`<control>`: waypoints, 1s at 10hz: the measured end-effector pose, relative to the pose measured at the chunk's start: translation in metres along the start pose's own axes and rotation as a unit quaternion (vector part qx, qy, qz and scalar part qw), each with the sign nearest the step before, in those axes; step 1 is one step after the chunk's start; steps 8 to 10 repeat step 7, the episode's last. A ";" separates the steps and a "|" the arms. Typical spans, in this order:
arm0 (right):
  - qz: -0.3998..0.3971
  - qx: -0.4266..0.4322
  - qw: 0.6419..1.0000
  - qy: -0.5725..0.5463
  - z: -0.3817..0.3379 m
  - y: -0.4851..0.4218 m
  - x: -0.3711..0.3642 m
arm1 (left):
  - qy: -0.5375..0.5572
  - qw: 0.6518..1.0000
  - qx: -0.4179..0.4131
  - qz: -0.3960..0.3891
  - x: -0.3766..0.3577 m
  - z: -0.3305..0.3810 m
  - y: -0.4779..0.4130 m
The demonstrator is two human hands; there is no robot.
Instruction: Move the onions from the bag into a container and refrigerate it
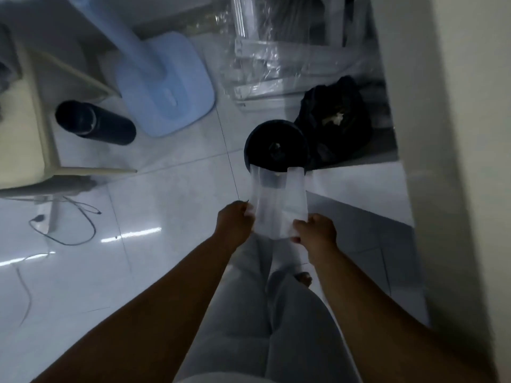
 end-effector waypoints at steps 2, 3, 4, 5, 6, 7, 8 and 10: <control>-0.037 -0.033 0.999 0.019 0.019 -0.103 -0.049 | -0.075 0.997 -0.002 -0.028 -0.033 0.022 -0.118; -0.034 -0.045 0.998 0.015 0.024 -0.138 -0.059 | -0.083 0.996 -0.002 -0.032 -0.042 0.026 -0.151; -0.030 -0.052 0.998 -0.001 0.029 -0.174 -0.070 | -0.085 0.996 0.004 -0.021 -0.051 0.028 -0.184; -0.019 -0.073 0.996 -0.041 0.036 -0.180 -0.073 | -0.063 0.997 0.019 -0.034 -0.056 0.027 -0.196; -0.006 -0.083 0.996 -0.042 0.047 -0.170 -0.071 | -0.075 0.996 0.034 -0.041 -0.060 0.018 -0.193; -0.012 -0.079 0.997 -0.023 0.048 -0.157 -0.067 | -0.043 0.997 0.051 -0.039 -0.057 0.012 -0.178; -0.012 -0.079 0.997 -0.023 0.048 -0.157 -0.067 | -0.043 0.997 0.051 -0.039 -0.057 0.012 -0.178; -0.012 -0.079 0.997 -0.023 0.048 -0.157 -0.067 | -0.043 0.997 0.051 -0.039 -0.057 0.012 -0.178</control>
Point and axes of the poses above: each hand's wrist, its own y-axis away from the middle knuckle, its own x-axis out of the back of the hand, z = x × y, the point moved 7 cm from there along -y, towards the middle knuckle, and after that the axes turned 12 degrees about x, right-handed, at the moved point
